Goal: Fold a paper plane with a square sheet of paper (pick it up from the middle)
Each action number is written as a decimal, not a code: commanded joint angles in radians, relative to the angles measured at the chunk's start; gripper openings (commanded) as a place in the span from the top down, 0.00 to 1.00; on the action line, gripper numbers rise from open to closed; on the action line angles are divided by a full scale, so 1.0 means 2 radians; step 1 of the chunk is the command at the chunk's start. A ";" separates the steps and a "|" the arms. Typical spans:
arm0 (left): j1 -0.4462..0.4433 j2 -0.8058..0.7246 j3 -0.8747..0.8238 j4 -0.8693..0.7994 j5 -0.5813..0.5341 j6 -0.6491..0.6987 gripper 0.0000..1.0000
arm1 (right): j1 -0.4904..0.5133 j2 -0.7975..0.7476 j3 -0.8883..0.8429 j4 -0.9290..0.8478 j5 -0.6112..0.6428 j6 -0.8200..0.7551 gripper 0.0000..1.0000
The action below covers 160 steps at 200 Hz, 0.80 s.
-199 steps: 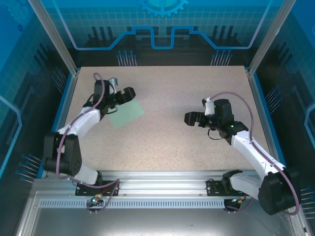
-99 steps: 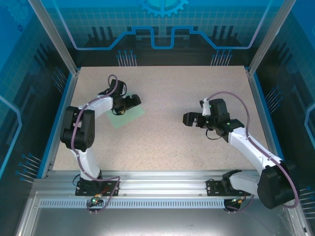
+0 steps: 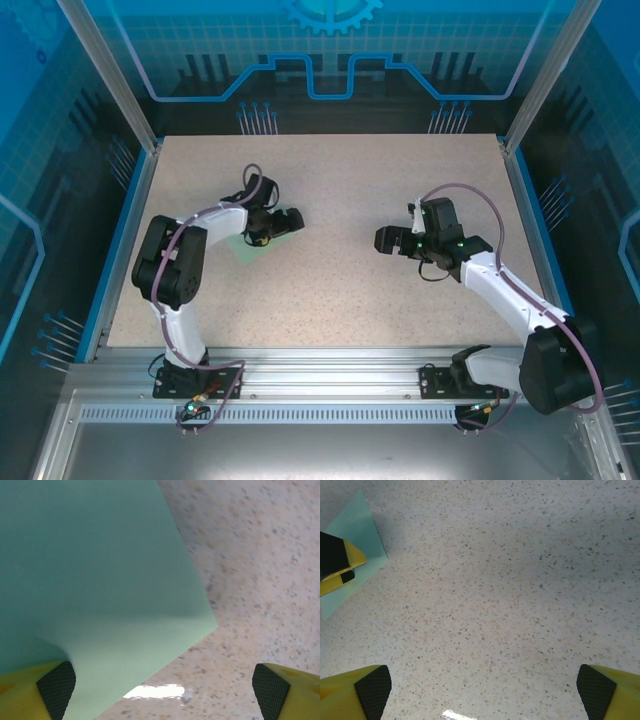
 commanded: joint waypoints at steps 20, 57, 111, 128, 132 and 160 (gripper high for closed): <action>-0.076 0.017 -0.028 0.008 0.044 -0.038 0.04 | 0.006 -0.004 0.015 -0.044 0.064 0.013 0.00; -0.162 0.032 -0.019 0.026 0.057 -0.051 0.04 | -0.017 -0.014 0.004 -0.060 0.077 0.032 0.01; -0.212 -0.019 -0.014 0.053 0.061 -0.072 0.03 | -0.035 -0.046 -0.015 -0.032 0.018 0.021 0.01; -0.210 -0.065 -0.029 0.046 0.022 -0.076 0.02 | -0.034 -0.040 -0.006 -0.020 -0.041 0.013 0.03; -0.209 -0.079 -0.033 0.042 0.009 -0.076 0.02 | -0.033 -0.037 -0.006 -0.012 -0.057 0.013 0.04; -0.183 -0.154 -0.089 0.039 -0.072 -0.098 0.02 | 0.010 0.014 0.020 0.022 -0.093 0.027 0.12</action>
